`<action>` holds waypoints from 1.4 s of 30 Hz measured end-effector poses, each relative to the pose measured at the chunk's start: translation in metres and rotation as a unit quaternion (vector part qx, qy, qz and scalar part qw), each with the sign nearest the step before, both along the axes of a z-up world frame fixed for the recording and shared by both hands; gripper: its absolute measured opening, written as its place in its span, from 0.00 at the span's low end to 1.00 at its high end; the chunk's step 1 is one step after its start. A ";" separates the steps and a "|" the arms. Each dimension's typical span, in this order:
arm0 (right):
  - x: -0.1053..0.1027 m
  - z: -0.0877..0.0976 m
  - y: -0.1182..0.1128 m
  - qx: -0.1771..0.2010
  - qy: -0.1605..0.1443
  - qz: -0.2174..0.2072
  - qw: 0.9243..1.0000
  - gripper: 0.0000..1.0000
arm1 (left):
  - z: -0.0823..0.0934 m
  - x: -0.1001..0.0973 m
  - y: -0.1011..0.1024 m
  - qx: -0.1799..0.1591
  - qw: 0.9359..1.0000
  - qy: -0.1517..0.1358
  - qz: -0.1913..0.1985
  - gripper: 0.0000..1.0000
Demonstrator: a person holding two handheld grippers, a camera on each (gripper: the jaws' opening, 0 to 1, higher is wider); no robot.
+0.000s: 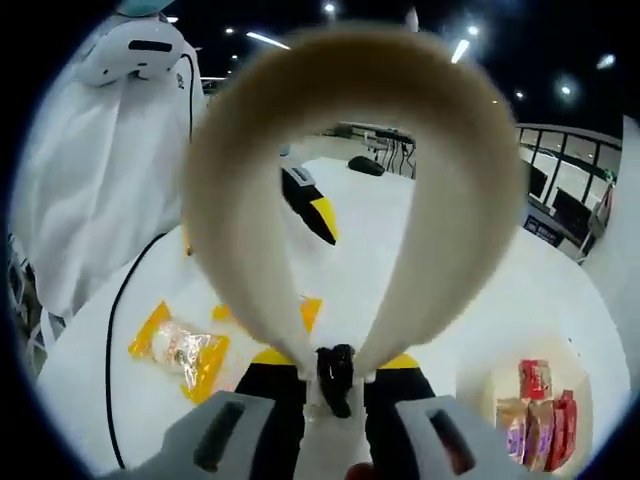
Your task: Place the target food into the container with the food tongs after gripping and lifting it, then release it inside without dropping or visibly crushing the food.
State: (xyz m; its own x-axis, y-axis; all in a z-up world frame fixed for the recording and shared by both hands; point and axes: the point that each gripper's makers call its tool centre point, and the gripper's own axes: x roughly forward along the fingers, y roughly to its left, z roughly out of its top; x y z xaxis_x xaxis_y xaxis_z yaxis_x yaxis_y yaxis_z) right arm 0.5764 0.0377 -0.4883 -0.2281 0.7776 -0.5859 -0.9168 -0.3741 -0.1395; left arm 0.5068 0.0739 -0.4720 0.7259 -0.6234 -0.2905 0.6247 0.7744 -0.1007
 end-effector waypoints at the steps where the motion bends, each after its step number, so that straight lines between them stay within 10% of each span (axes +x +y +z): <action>1: 0.002 0.000 -0.001 0.002 0.004 -0.014 1.000 0.16 | 0.000 0.000 0.000 -0.001 1.000 0.000 0.000 0.78; 18: 0.013 0.002 -0.040 0.043 0.004 -0.161 0.986 0.16 | 0.001 0.001 -0.007 0.002 1.000 -0.002 -0.012 0.78; 42: 0.005 0.003 -0.039 0.042 0.036 -0.141 0.988 0.21 | 0.002 -0.001 -0.010 -0.001 1.000 -0.004 -0.013 0.78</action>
